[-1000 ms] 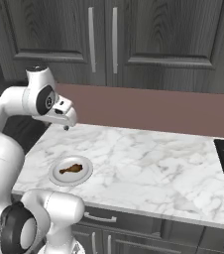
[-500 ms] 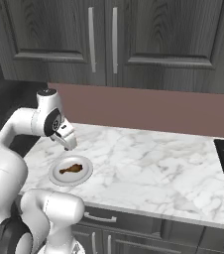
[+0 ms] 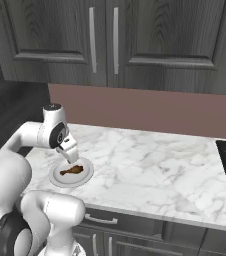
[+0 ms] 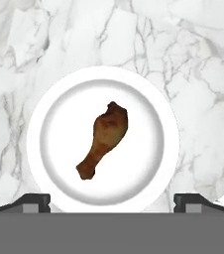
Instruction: Place the chicken drumstick on the rack of the oven.
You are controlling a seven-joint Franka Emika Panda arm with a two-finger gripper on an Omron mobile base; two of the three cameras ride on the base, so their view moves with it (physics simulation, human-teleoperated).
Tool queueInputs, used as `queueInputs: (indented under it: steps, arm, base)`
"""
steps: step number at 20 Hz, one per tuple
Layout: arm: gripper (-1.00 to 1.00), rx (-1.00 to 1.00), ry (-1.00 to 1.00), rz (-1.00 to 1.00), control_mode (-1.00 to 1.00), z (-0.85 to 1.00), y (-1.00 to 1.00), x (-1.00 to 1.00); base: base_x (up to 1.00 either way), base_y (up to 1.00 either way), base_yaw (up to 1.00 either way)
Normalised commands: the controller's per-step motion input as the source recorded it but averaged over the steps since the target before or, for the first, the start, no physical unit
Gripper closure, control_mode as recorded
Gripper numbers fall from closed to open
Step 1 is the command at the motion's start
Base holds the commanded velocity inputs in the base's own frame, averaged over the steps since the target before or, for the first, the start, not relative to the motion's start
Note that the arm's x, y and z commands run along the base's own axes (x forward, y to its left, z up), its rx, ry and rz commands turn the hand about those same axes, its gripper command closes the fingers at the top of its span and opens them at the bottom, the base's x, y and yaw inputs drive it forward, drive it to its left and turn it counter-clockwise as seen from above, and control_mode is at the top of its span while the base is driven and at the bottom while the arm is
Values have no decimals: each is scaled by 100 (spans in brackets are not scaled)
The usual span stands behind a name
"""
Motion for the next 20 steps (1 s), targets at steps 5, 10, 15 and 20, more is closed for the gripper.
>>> queueInputs:
  steps: [5,10,15,20]
  arm:
    - [-100,0,0,-1,-100,-43,0,22]
    - [-100,0,0,0,-100,-44,0,29]
    - [-100,0,4,0,-100,-47,0,24]
    - [-100,0,7,0,-100,-38,0,14]
  base:
    - [0,0,0]
    - [0,0,0]
    - [0,0,0]
    - [0,0,0]
